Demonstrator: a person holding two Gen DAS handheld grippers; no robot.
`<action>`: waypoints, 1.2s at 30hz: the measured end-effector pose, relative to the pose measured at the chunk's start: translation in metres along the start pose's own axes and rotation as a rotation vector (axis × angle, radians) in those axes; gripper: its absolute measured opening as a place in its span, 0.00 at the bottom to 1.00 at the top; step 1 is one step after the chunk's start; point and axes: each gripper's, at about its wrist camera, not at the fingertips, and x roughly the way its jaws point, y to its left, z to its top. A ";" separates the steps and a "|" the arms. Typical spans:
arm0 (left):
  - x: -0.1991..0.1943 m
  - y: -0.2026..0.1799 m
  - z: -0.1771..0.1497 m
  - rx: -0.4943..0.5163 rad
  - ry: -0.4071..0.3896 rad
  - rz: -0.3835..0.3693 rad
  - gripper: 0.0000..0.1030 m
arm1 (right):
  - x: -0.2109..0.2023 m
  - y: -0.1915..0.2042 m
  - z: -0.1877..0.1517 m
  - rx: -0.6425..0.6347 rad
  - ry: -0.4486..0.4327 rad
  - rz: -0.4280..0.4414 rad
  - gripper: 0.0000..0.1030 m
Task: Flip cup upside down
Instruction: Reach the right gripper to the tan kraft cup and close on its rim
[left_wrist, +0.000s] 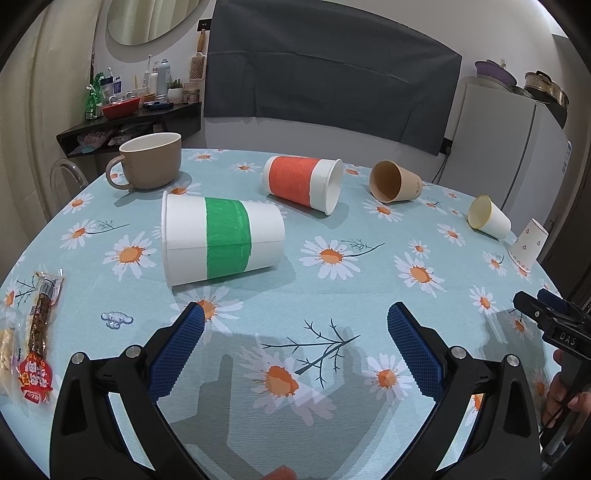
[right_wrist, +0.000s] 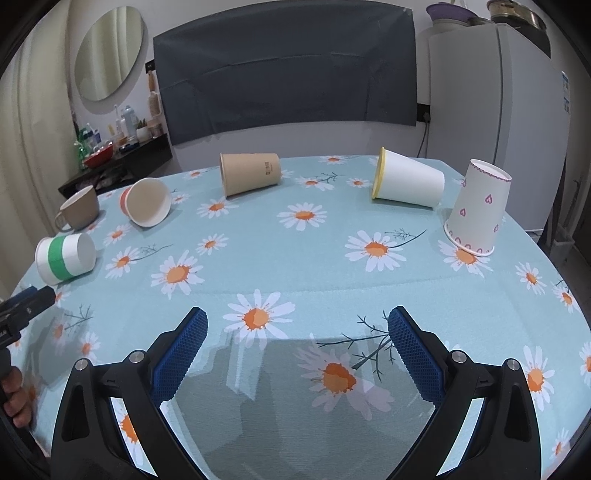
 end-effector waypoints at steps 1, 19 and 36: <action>0.000 0.000 0.000 0.000 0.000 -0.002 0.94 | 0.002 0.001 0.000 -0.005 0.009 0.007 0.91; -0.001 0.009 0.000 -0.053 -0.007 0.026 0.94 | 0.076 0.067 0.097 -0.219 0.061 -0.077 0.91; 0.002 0.007 0.001 -0.042 0.008 0.012 0.94 | 0.178 0.110 0.152 -0.266 0.052 -0.208 0.77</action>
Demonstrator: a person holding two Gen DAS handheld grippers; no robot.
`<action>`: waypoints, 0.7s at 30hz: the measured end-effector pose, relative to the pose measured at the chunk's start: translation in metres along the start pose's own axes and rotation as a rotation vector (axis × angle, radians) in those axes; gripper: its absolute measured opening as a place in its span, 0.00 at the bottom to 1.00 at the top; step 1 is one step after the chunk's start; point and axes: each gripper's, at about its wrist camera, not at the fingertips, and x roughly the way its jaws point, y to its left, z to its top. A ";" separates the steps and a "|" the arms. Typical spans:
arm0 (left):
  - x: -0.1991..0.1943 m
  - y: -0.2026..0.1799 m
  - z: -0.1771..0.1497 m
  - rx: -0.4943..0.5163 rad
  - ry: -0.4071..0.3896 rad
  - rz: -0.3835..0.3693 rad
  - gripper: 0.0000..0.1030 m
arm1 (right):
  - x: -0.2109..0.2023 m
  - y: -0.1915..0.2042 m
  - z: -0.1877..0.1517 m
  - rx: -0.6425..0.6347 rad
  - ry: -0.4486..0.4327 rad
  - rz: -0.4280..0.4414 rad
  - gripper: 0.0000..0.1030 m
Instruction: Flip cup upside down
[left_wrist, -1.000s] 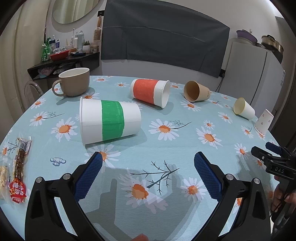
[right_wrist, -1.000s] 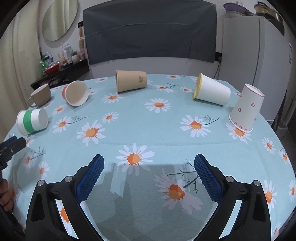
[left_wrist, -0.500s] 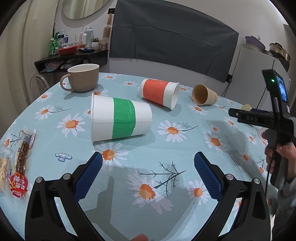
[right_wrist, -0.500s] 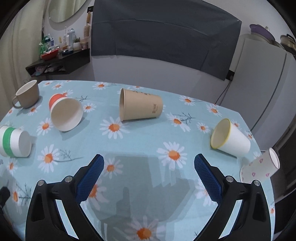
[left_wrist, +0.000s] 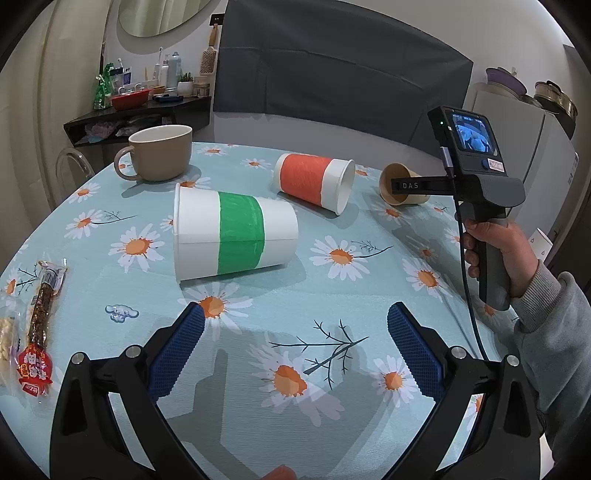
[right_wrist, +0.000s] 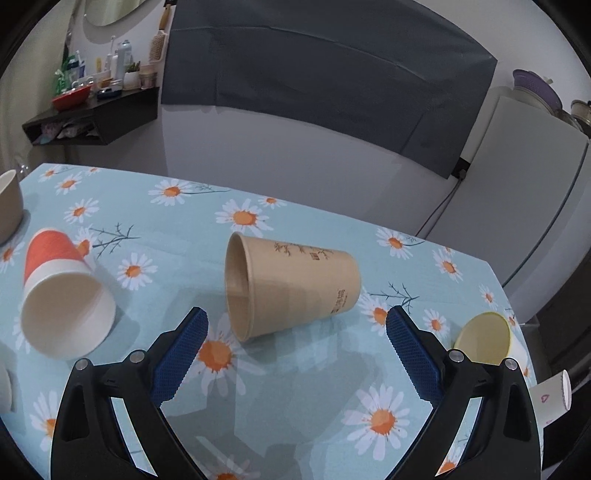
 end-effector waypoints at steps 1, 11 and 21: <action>0.000 0.000 0.000 0.000 0.001 -0.002 0.94 | 0.004 0.000 0.000 -0.003 0.018 -0.007 0.53; 0.001 -0.003 0.000 0.014 0.008 -0.011 0.94 | 0.013 -0.020 -0.016 0.047 0.089 0.051 0.06; 0.001 -0.002 0.000 0.013 0.005 -0.011 0.94 | -0.027 -0.036 -0.051 0.033 0.101 0.112 0.04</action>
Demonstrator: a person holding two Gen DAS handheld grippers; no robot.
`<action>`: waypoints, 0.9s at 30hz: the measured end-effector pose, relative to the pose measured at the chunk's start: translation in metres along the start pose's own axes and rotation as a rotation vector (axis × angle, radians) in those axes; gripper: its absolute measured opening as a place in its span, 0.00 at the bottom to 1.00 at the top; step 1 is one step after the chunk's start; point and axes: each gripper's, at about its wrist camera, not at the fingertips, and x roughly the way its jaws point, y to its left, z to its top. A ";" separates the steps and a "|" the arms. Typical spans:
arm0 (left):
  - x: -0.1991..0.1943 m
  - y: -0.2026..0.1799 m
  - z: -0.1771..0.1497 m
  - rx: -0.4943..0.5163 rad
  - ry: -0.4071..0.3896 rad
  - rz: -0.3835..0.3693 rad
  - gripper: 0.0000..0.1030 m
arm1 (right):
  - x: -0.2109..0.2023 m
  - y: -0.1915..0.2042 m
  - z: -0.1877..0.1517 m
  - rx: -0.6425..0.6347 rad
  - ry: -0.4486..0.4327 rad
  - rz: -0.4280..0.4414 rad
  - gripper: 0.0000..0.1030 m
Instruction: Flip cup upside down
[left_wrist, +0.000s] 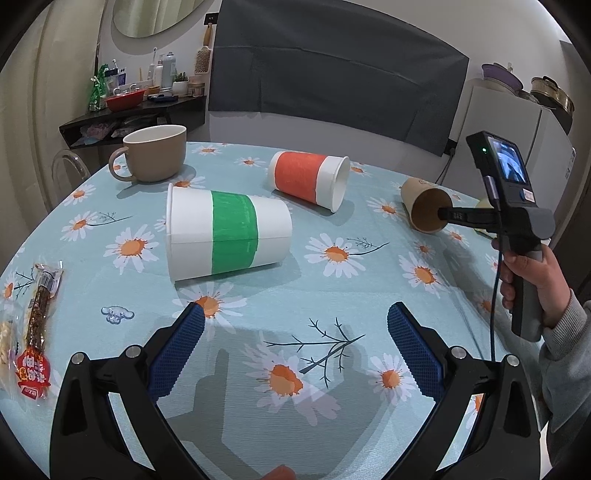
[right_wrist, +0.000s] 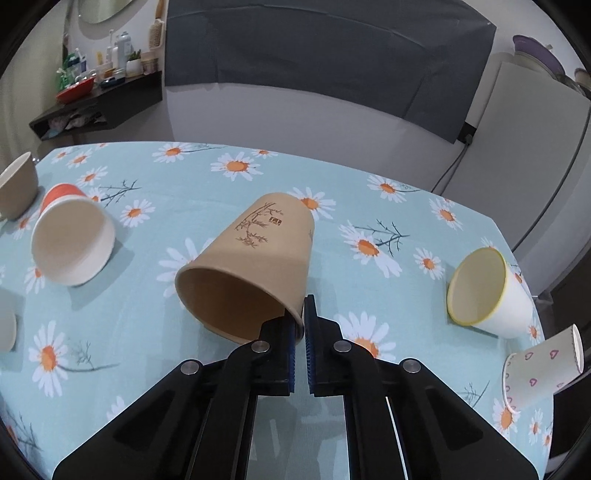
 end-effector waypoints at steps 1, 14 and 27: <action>0.000 0.000 0.000 0.000 -0.001 0.001 0.94 | -0.005 -0.001 -0.006 -0.003 0.003 0.010 0.04; 0.004 -0.001 0.001 0.004 0.021 -0.006 0.94 | -0.079 0.011 -0.076 -0.058 -0.031 0.099 0.04; 0.009 -0.001 0.001 0.002 0.053 0.002 0.94 | -0.103 -0.007 -0.104 0.009 -0.074 0.169 0.08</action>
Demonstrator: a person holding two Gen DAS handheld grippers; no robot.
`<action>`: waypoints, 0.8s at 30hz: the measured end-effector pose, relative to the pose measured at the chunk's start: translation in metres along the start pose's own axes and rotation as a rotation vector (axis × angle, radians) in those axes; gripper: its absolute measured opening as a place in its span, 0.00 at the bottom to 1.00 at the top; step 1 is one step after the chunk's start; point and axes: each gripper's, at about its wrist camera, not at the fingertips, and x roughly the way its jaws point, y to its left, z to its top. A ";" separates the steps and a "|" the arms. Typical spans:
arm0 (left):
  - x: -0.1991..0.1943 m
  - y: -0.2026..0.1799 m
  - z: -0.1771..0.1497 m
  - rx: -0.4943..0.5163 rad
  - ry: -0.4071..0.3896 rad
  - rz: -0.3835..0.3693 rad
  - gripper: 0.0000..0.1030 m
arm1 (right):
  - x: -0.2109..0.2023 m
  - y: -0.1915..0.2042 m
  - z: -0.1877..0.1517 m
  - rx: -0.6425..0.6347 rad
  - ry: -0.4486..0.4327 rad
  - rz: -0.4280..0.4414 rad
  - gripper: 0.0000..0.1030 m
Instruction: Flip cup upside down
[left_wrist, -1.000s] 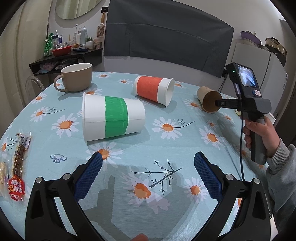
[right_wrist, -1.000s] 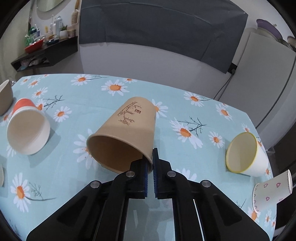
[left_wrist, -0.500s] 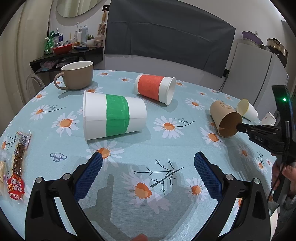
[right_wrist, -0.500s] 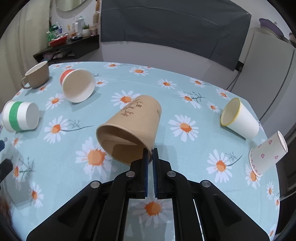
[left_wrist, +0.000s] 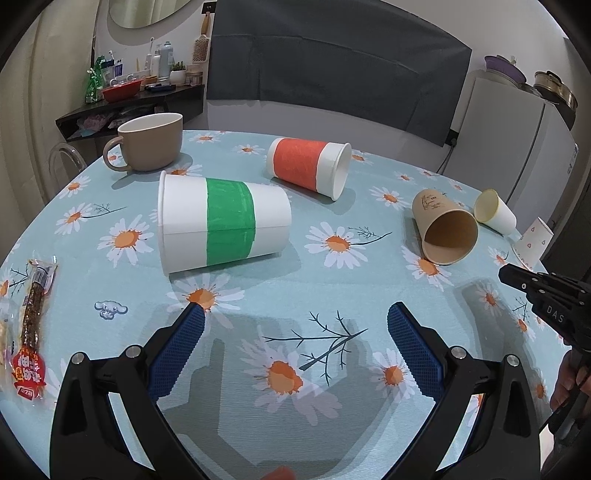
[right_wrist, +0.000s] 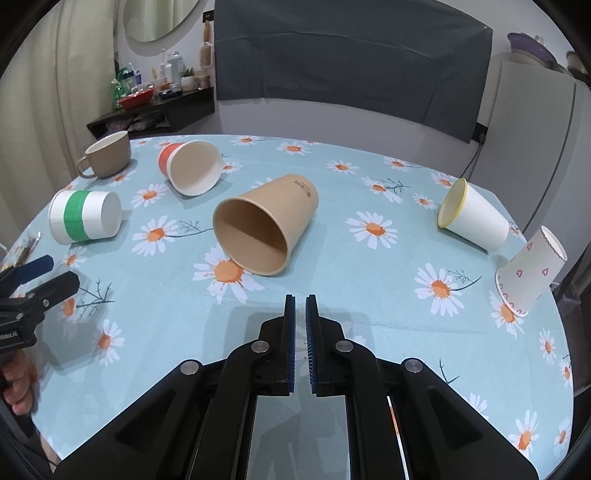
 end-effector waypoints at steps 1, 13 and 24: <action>0.000 0.000 0.000 0.000 0.003 0.005 0.94 | -0.001 -0.004 -0.002 0.010 0.000 0.006 0.14; 0.002 -0.001 0.009 -0.020 0.025 -0.054 0.94 | -0.008 -0.041 -0.025 0.036 -0.018 -0.014 0.83; -0.005 -0.048 0.062 0.083 0.082 -0.075 0.94 | 0.005 -0.070 -0.034 0.102 0.026 0.010 0.84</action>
